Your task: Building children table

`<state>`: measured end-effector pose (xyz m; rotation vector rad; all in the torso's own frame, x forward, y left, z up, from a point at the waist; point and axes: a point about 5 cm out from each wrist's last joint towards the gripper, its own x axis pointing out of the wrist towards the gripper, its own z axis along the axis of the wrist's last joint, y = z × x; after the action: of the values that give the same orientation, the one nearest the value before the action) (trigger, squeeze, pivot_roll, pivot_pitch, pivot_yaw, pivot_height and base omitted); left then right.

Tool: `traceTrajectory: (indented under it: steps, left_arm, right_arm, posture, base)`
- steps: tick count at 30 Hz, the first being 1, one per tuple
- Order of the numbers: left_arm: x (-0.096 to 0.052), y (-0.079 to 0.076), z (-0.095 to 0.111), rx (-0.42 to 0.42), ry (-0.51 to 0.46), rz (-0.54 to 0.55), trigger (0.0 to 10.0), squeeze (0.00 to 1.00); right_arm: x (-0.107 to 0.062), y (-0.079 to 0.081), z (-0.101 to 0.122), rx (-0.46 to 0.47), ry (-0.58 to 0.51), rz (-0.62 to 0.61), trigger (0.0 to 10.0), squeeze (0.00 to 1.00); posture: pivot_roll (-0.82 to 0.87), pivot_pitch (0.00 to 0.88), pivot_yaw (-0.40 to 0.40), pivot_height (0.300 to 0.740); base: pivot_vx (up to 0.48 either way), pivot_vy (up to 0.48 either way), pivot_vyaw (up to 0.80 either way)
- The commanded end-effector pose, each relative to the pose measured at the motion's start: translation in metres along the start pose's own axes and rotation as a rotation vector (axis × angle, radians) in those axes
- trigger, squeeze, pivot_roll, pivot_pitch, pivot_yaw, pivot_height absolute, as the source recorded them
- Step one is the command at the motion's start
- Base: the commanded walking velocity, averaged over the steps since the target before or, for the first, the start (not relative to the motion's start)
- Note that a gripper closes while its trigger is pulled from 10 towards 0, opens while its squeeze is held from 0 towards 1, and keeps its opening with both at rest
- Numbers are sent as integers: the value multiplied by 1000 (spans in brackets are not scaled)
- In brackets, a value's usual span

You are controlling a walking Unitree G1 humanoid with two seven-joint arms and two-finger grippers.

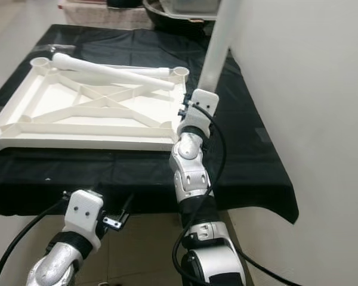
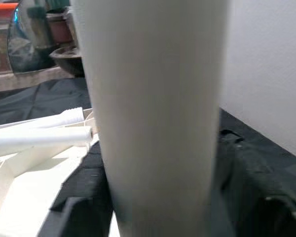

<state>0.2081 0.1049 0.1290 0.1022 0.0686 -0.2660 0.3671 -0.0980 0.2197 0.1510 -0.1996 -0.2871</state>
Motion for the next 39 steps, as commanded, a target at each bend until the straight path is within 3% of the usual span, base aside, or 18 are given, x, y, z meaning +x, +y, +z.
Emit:
traceTrajectory:
  steps: [1, 3, 4, 6, 7, 8, 9, 11, 16, 19, 25, 27, 31, 36, 39]
  left_arm:
    - [-1, -1, -4, 5, 11, -9, 10000, 0]
    - [0, -1, -4, 6, 11, -10, 10000, 0]
    - [0, -1, -5, 6, 11, -10, 10000, 0]
    - [1, -1, -5, 7, 11, -11, 10000, 0]
    - [1, -1, -6, 7, 10, -11, 10000, 0]
    - [2, -1, -6, 8, 9, -12, 10000, 0]
    - [2, -1, -6, 8, 9, -12, 10000, 0]
    - [3, -1, -6, 9, 7, -13, 10000, 0]
    - [5, 0, -6, 9, 3, -13, 10000, 0]
    - [6, 0, -6, 11, -2, -11, 10000, 0]
    - [7, 1, -6, 13, -4, -11, 10000, 0]
    - [7, 1, -6, 14, -6, -10, 10000, 0]
    - [5, 0, -4, 16, -9, -9, 10000, 0]
    - [3, -1, -4, 14, -10, -9, 10000, 0]
    - [1, -2, -2, 13, -11, -8, 10000, 0]
  right_arm:
    - [-27, -2, -43, 42, 160, -8, 10000, 1000]
    - [-26, -6, -44, 44, 150, 20, 10000, 1000]
    - [-23, -9, -43, 52, 138, 83, 10000, 161]
    - [-21, -11, -43, 57, 130, 126, 10000, 161]
    - [-16, -21, -44, 58, 131, 143, 10000, 0]
    - [-9, -33, -41, 67, 118, 156, 10000, 0]
    - [-9, -33, -41, 67, 118, 156, 10000, 0]
    - [4, -50, -32, 124, 82, 252, 10000, 0]
    - [15, -53, -22, 163, 73, 452, 10000, 0]
    - [24, -53, -9, 124, 32, 614, 10000, 0]
    - [28, -52, -4, 109, 18, 653, 10000, 0]
    - [33, -48, 0, 108, 20, 723, 10000, 0]
    - [38, -33, 7, 109, 68, 981, 10000, 0]
    - [38, -27, 9, 101, 76, 1039, 10000, 0]
    - [36, -18, 11, 108, 100, 1142, 10000, 0]
  posture:
    - [108, 101, -57, 740]
    - [108, 99, -56, 740]
    - [106, 93, -55, 740]
    - [106, 92, -54, 740]
    - [102, 89, -55, 740]
    - [99, 87, -54, 740]
    - [99, 87, -54, 740]
    - [96, 85, -55, 740]
    - [99, 85, -56, 740]
    - [103, 84, -59, 740]
    - [107, 85, -61, 740]
    - [114, 90, -58, 740]
    - [128, 100, -66, 740]
    - [134, 107, -69, 740]
    - [143, 123, -74, 740]
  base:
    - [0, 0, 0]
    - [0, 0, 0]
    - [0, 0, 0]
    - [0, 0, 0]
    - [0, 0, 0]
    - [0, 0, 0]
    - [0, 0, 0]
    - [0, 0, 0]
    - [0, 0, 0]
    - [0, 0, 0]
    - [0, 0, 0]
    - [0, 0, 0]
    - [0, 0, 0]
    - [0, 0, 0]
    - [0, 0, 0]
